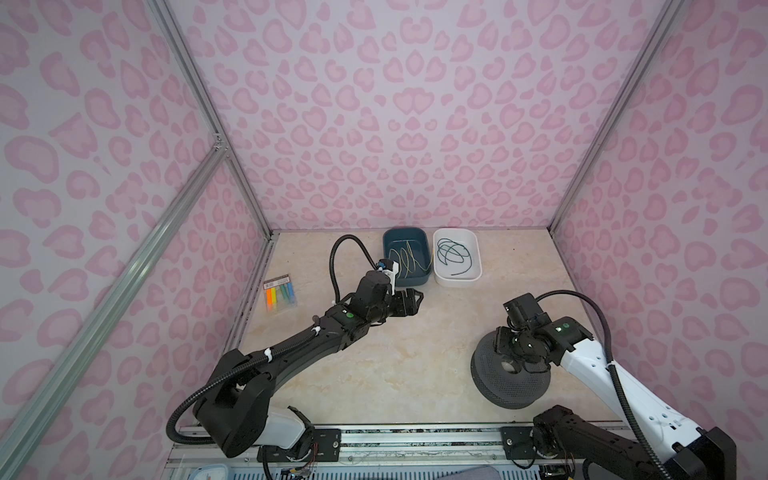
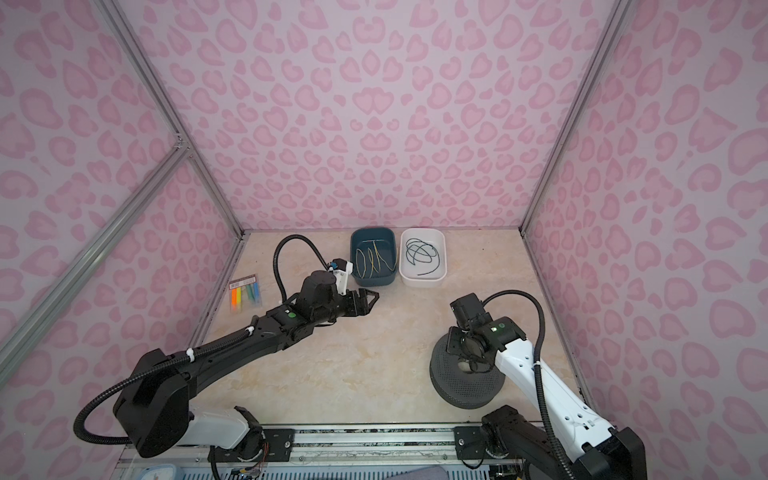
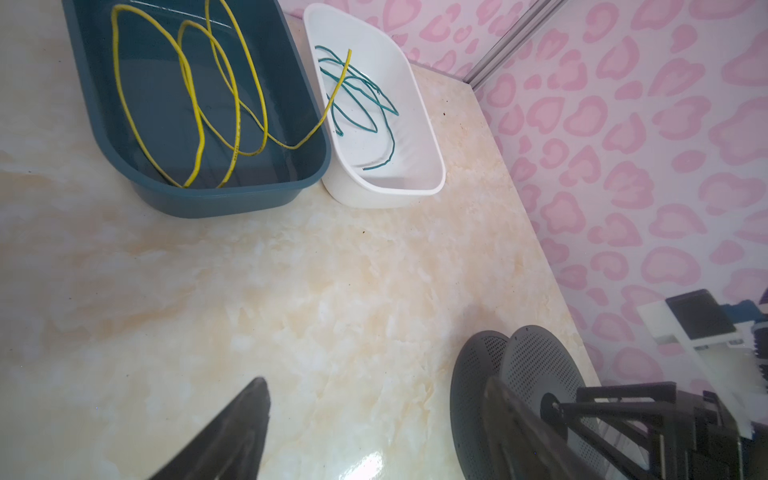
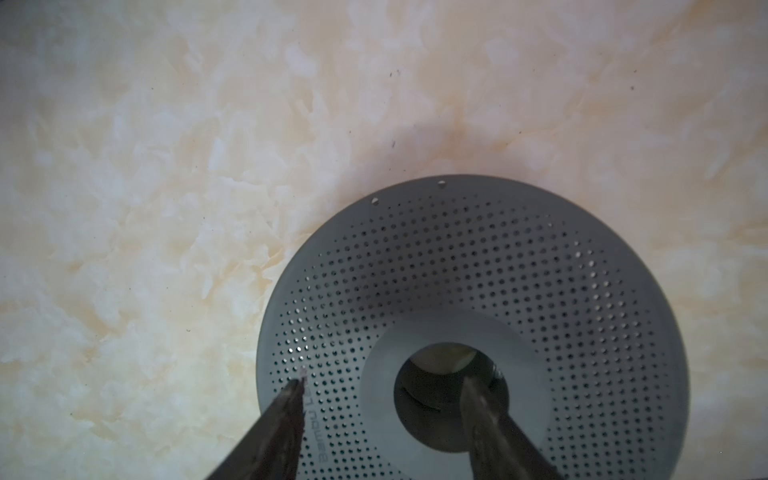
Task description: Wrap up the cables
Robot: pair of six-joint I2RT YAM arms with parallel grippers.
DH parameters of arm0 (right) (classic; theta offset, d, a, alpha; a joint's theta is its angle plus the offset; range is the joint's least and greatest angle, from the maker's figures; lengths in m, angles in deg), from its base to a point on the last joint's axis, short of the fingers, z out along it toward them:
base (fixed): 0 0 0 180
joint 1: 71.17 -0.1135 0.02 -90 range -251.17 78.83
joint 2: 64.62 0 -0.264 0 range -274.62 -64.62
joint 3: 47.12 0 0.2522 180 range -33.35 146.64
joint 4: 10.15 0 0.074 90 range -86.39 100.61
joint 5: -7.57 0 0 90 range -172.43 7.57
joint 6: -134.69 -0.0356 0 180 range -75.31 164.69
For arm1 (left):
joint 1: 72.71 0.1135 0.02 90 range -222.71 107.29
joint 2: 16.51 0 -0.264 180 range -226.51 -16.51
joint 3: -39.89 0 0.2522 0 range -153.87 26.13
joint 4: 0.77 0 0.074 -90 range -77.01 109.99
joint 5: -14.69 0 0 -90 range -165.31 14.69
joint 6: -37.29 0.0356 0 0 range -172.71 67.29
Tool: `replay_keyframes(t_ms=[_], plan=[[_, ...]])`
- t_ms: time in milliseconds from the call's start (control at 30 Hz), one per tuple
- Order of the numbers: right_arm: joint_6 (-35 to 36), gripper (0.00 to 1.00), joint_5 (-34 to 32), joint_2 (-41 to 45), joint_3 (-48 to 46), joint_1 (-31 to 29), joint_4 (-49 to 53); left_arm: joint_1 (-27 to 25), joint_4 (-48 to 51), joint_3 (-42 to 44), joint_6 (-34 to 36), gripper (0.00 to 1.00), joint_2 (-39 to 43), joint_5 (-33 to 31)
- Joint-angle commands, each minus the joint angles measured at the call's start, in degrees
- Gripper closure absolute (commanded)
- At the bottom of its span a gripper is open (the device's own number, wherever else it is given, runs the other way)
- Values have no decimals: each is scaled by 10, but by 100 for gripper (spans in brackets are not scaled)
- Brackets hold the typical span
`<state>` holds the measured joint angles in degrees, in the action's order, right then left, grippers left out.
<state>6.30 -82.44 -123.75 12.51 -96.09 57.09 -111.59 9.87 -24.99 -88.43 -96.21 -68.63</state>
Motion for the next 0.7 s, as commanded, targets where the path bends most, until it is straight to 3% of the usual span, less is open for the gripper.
replay_keyframes(t_ms=[0, 300, 667], plan=[[-47, 38, -20, -6, -12, -24, 1, 7, -7, 22, 8, 16, 33, -30], [-69, 38, -15, -19, -34, -37, -9, 21, -4, 61, -3, 13, 90, -57], [-70, 38, 95, -21, -70, -40, -152, 23, 18, 42, 0, 15, 65, -42]])
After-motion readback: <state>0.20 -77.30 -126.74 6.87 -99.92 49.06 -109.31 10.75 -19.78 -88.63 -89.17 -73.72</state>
